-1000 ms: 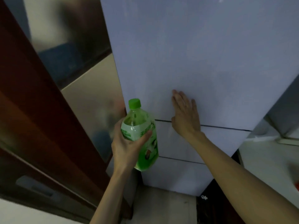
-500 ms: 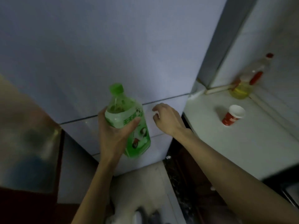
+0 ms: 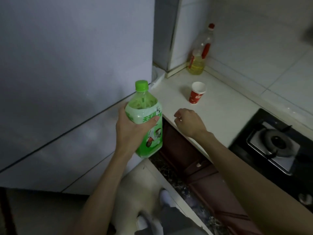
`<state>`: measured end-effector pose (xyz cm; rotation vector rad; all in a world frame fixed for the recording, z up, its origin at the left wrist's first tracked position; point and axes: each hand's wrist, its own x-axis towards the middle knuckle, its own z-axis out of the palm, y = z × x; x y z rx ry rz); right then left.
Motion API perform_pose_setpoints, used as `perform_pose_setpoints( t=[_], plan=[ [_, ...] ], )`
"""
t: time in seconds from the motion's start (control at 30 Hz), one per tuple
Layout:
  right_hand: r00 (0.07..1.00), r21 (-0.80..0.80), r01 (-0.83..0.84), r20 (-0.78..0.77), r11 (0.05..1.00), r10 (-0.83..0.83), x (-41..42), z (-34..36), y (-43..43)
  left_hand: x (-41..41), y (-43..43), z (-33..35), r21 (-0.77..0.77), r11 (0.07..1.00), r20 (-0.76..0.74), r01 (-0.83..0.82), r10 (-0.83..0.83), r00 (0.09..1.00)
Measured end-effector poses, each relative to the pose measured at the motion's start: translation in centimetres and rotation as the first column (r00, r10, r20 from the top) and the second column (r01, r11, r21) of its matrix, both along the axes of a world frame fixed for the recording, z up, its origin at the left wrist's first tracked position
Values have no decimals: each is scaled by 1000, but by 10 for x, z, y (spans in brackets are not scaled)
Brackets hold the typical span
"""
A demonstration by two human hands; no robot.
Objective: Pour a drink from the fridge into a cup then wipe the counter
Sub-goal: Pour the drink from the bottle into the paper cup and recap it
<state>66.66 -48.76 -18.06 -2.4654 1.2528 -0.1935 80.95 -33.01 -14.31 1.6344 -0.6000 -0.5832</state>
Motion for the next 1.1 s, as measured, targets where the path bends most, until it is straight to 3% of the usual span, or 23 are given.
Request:
perform_pose_setpoints(
  t=[0.2,0.43,0.63,0.83,1.1],
  plan=[
    [985,94,157,-90,983,-149,-29,-13,-29,-6,-49,-2,19,991,-24,131,-130,991],
    [963,148,230,-178,962,-203,-46,-35,-100,-7,-121,-17,62,971,-24,230,-229,973],
    [946,148,321,-105,936,-308,-44,-54,-190,-3,-200,-27,132,959,18,252,-257,966],
    [913,276,386,23,880,-407,-32,-72,-271,3,-269,-34,195,961,41,196,-207,977],
    [894,366,396,58,842,-445,-14,-113,-315,19,-304,-54,265,946,39,187,-205,978]
  ],
)
